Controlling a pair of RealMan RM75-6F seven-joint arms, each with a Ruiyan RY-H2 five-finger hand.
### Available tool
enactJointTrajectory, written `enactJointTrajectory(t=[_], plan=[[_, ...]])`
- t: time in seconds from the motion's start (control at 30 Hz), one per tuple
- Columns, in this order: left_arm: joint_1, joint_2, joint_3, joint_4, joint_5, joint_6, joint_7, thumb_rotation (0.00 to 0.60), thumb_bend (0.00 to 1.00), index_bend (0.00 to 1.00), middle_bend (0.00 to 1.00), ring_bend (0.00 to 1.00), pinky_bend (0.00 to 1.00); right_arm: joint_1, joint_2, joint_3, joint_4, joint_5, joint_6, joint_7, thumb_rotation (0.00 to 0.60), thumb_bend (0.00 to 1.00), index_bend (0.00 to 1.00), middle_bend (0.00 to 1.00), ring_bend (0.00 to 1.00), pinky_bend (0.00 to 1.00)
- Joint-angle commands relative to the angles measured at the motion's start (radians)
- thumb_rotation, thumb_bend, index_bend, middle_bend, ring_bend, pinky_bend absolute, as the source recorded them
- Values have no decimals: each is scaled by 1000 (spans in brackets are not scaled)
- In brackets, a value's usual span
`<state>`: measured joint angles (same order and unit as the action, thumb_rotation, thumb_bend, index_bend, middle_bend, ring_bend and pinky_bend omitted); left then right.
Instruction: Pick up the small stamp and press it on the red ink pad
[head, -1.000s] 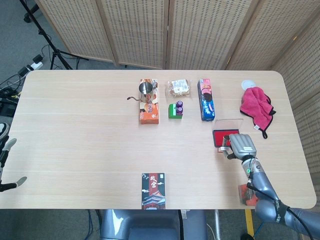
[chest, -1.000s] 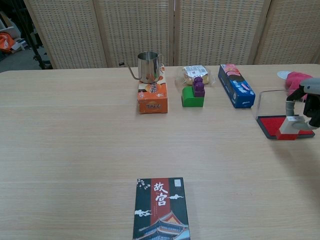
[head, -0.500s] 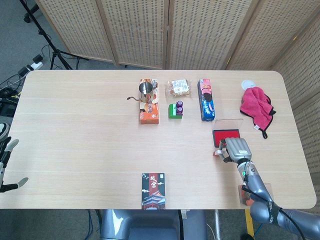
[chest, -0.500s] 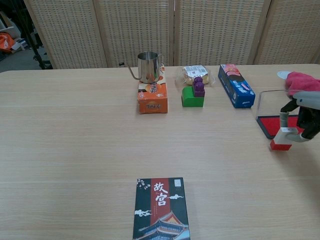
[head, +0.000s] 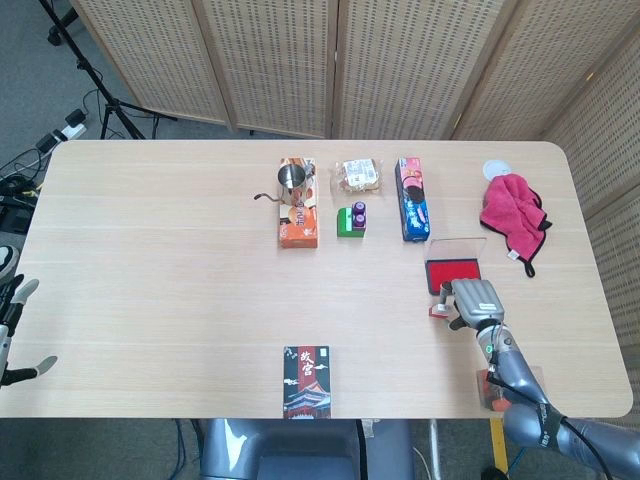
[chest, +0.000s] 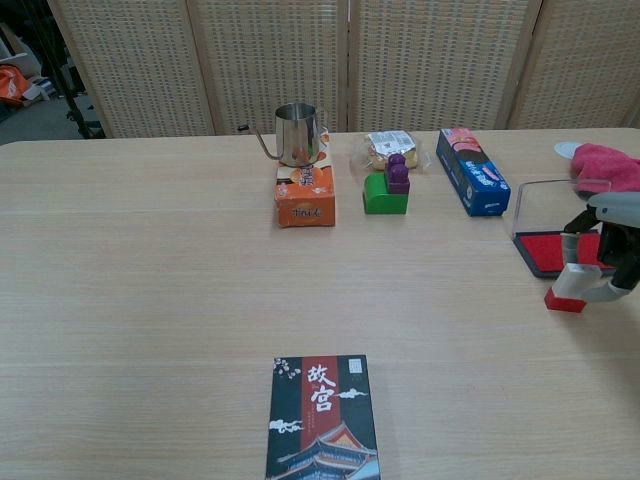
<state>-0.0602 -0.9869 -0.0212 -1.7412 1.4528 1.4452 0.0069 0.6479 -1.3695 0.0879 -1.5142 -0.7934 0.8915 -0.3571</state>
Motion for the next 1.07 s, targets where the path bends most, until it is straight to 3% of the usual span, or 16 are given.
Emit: enactJointTrajectory(t=[0.03,0.27,0.5,0.57,0.63,0.67,0.7,0.73,0.8,0.9,1.07], plan=[[0,-1,0,1,1,1,0,600,0,0,0,0,0,-1,2,2,0,-1,-2,3,600,249,464,970,930,1000],[1,-2,1,3,4,4,-2,600,0,0,0,0,0,-2,17,6,-14,-4,0,6,600,247,436,970,930,1000],[4,4,1,1,8,10,-18,600,0,0,0,0,0,-31,99,13,-116,-64,40,44,600,247,418,952,930,1000],[6,7,0,2,10,15,-27,600,0,0,0,0,0,-63,143,16,-174,-135,90,85,600,247,416,895,897,1000],[7,9,0,4,12,17,-35,600,0,0,0,0,0,-96,169,17,-209,-214,147,130,600,224,371,723,733,993],[6,9,-2,7,12,17,-41,600,0,0,0,0,0,-124,182,13,-221,-290,205,160,600,200,346,639,639,965],[5,9,-4,10,9,15,-48,600,0,0,0,0,0,-152,193,3,-224,-366,261,190,600,146,302,498,474,881],[3,9,-5,15,5,10,-55,600,0,0,0,0,0,-193,209,-17,-226,-460,335,234,600,81,262,361,313,757],[1,10,-6,19,5,8,-62,600,0,0,0,0,0,-229,226,-40,-218,-543,391,287,600,11,200,185,116,532],[3,12,-6,22,11,13,-72,600,0,0,0,0,0,-281,247,-61,-201,-630,483,352,600,0,111,30,3,321],[8,16,-4,30,23,26,-94,600,0,0,0,0,0,-373,213,-88,-109,-750,649,421,600,0,3,0,0,177]])
